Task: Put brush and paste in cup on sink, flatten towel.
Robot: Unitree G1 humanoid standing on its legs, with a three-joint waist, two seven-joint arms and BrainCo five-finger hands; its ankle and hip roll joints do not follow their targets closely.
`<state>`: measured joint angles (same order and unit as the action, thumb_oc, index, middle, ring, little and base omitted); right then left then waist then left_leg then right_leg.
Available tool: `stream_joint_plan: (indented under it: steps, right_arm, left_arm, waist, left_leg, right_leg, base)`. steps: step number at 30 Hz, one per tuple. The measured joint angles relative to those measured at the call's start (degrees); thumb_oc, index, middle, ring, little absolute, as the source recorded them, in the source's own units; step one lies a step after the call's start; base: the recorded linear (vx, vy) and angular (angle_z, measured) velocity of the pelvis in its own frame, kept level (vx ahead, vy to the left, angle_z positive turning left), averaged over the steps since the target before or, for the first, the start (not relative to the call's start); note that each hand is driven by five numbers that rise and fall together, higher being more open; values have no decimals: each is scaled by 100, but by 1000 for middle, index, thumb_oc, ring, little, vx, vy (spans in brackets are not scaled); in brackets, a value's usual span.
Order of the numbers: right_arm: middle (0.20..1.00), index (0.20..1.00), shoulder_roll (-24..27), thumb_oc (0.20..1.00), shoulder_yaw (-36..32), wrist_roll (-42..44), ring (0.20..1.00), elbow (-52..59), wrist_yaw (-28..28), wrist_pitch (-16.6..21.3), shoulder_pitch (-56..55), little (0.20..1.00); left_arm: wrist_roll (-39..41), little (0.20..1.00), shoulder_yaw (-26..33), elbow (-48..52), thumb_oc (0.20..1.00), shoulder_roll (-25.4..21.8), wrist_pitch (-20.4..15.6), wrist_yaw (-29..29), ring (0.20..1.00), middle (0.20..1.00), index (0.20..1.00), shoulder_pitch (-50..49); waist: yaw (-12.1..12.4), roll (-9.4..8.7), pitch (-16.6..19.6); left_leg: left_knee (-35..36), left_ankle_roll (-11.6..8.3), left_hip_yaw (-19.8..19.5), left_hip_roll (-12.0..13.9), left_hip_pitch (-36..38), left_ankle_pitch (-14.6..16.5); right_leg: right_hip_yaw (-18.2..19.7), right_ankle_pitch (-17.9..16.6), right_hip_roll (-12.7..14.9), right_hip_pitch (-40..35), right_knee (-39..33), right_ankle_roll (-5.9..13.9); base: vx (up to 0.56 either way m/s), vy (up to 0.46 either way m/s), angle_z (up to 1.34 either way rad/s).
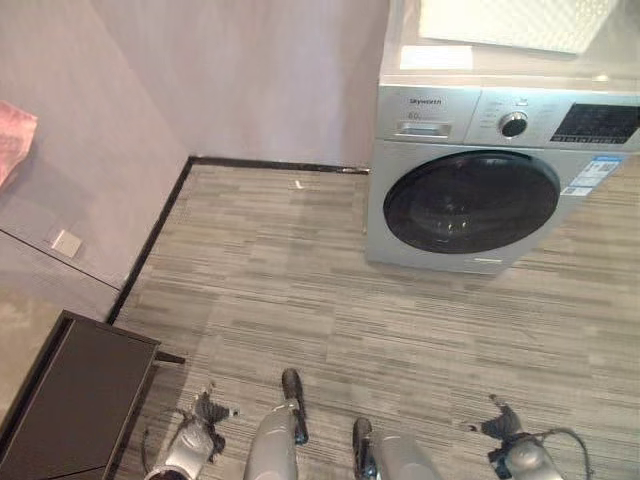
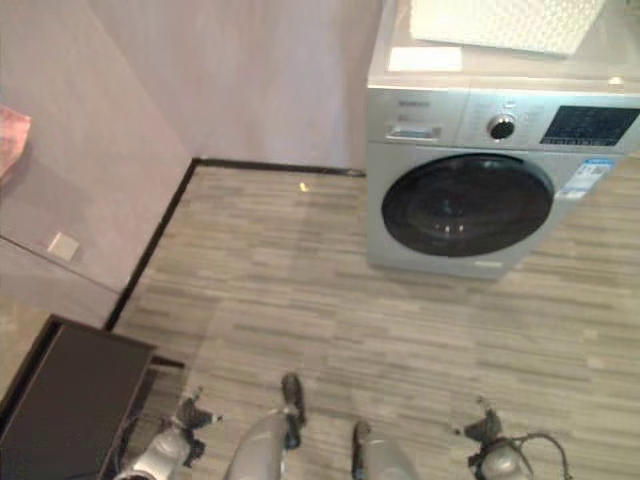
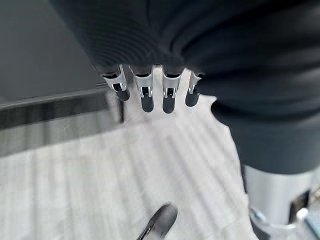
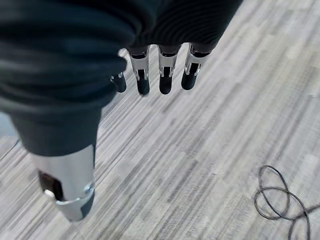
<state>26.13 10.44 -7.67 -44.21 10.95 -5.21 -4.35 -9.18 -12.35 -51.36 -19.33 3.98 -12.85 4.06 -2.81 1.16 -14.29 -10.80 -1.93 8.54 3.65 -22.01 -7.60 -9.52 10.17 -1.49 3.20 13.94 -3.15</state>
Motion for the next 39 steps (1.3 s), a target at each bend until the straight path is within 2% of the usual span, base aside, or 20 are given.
stream_joint_plan:
  steps: [1,2,5,7,8,10,11,14,17,19,20,23,24,27,28,29,31,34,37,39]
  right_arm:
    - [1000,1000,-25,1000,-34,-6,1000,50,-14,1,-16,1000]
    - [1000,1000,-144,1000,-39,-16,1000,2,-31,-22,-21,1000]
    - [1000,1000,-387,1000,-9,-127,1000,-294,-122,35,346,1000]
    - [1000,1000,-380,1000,-15,-164,1000,-288,-132,32,435,1000]
    - [1000,1000,-406,1000,9,-196,1000,-295,-141,27,433,1000]
    - [1000,1000,-470,1000,58,-221,1000,-212,-186,42,366,1000]
    - [1000,1000,-479,1000,87,-229,1000,-128,-249,39,285,1000]
    - [1000,1000,-488,1000,139,-259,1000,-9,-273,35,213,1000]
    - [1000,1000,-496,1000,216,-279,1000,154,-360,39,289,1000]
    - [1000,1000,-482,1000,265,-288,1000,149,-360,24,363,1000]
    - [1000,1000,-468,1000,327,-359,1000,120,-361,18,377,1000]
    - [1000,1000,-456,1000,317,-395,1000,181,-361,14,364,1000]
    - [1000,1000,-418,1000,246,-391,1000,377,-352,55,347,1000]
    - [1000,1000,-380,1000,185,-378,1000,485,-349,46,286,1000]
    - [1000,1000,-361,1000,204,-376,1000,515,-351,40,227,1000]
    - [1000,1000,-366,1000,228,-376,1000,509,-350,39,152,1000]
    - [1000,1000,-373,1000,248,-374,1000,508,-349,18,-65,1000]
    - [1000,1000,-387,1000,236,-375,1000,512,-352,14,-181,1000]
    - [1000,1000,-386,1000,206,-384,1000,487,-359,-1,-257,1000]
    - [1000,1000,-397,1000,215,-390,1000,472,-363,1,-396,1000]
  left_arm:
    - [2,1000,-21,-18,1000,-36,-36,16,1000,1000,1000,-115]
    - [11,1000,215,15,1000,-62,-44,2,1000,1000,1000,-217]
    - [24,1000,370,-334,1000,-96,39,-25,1000,1000,1000,-312]
    - [26,1000,371,-384,1000,-59,37,-27,1000,1000,1000,-326]
    - [26,1000,371,-412,1000,-55,40,-29,1000,1000,1000,-348]
    - [23,1000,337,-349,1000,-61,26,-31,1000,1000,1000,-322]
    - [17,1000,249,-301,1000,-60,-3,-31,1000,1000,1000,-215]
    - [2,1000,228,-145,1000,-78,-7,-31,1000,1000,1000,-167]
    - [0,1000,228,-115,1000,-107,26,-30,1000,1000,1000,-133]
    - [1,1000,232,-99,1000,-123,35,-26,1000,1000,1000,-132]
    - [-17,1000,220,103,1000,-182,29,-24,1000,1000,1000,-162]
    - [-86,1000,212,310,1000,-335,40,2,1000,1000,1000,-188]
    - [-85,1000,199,297,1000,-334,103,17,1000,1000,1000,-136]
    - [-86,1000,185,234,1000,-336,155,17,1000,1000,1000,-74]
    - [-87,1000,140,261,1000,-315,154,14,1000,1000,1000,-44]
    - [-88,1000,124,251,1000,-317,155,17,1000,1000,1000,-34]
    - [-93,1000,88,302,1000,-306,151,29,1000,1000,1000,-155]
    - [-97,1000,12,248,1000,-285,168,81,1000,1000,1000,-277]
    - [-103,1000,-24,254,1000,-276,168,107,1000,1000,1000,-244]
    - [-125,1000,-40,236,1000,-282,158,145,1000,1000,1000,-263]
  waist:
    - [8,14,52]
    - [120,-155,146]
    - [383,-416,256]
    - [398,-363,287]
    - [406,-352,308]
    - [410,-421,344]
    - [382,-436,369]
    - [382,-480,547]
    - [473,-470,597]
    - [527,-496,601]
    - [542,-502,599]
    - [585,-533,599]
    - [462,-358,477]
    - [378,-219,321]
    - [190,-140,202]
    - [180,-162,165]
    - [106,-337,78]
    - [-94,-383,30]
    - [-153,-336,-3]
    - [-301,-282,70]
  left_leg:
    - [-17,38,131,36,29,23]
    - [451,54,546,70,258,14]
    - [690,75,601,-11,228,19]
    - [720,170,665,-40,251,-13]
    - [735,557,759,-29,420,-146]
    - [758,799,763,-160,631,-2]
    - [749,818,736,-372,877,233]
    - [679,866,614,-656,890,548]
    - [700,1103,438,-820,970,705]
    - [679,1129,424,-901,1036,767]
    - [707,1128,316,-931,1085,770]
    - [767,1108,-57,-979,1132,801]
    - [854,1115,-362,-924,1199,688]
    - [933,1078,-730,-916,1421,704]
    - [996,1003,-1045,-869,1537,738]
    - [1026,1002,-1145,-895,1598,739]
    - [1039,1067,-1334,-1061,1889,857]
    - [776,1143,-1901,-1200,1999,1091]
    - [510,1077,-2398,-1229,2109,1377]
    - [327,898,-2866,-1243,2380,1657]
  right_leg:
    - [195,-24,-99,-299,-350,138]
    - [599,-28,-216,-585,-762,174]
    - [994,-116,-253,-998,-1288,152]
    - [999,-46,-277,-1188,-1376,268]
    - [1022,22,-269,-1351,-1364,374]
    - [990,149,-95,-1298,-975,678]
    - [883,101,182,-1325,-558,891]
    - [715,197,454,-1070,124,932]
    - [569,295,755,-699,604,1033]
    - [401,-93,845,-712,586,1197]
    - [261,-173,840,-648,908,1240]
    - [679,22,710,-145,1672,1203]
    - [729,383,486,131,1826,1058]
    - [799,519,112,829,1572,996]
    - [792,426,-256,1449,1326,913]
    - [796,272,-332,1694,1067,905]
    - [752,-236,-242,2145,306,893]
    - [797,-849,-54,2257,-779,1054]
    - [1063,-1114,-67,2153,-1244,1022]
    - [1202,-1307,-10,1823,-1193,1006]
  base:
    - [340,196,-16]
    - [308,235,-43]
    - [284,250,-73]
    - [248,221,-34]
    - [169,164,-18]
    - [265,282,-5]
    - [284,339,14]
    - [164,237,23]
    - [155,242,18]
    - [179,186,38]
    - [116,83,66]
    - [267,181,79]
    - [154,71,53]
    - [230,54,58]
    - [282,3,107]
    - [299,-3,114]
    - [368,-6,85]
    - [383,-20,94]
    - [327,-73,97]
    - [267,-94,121]
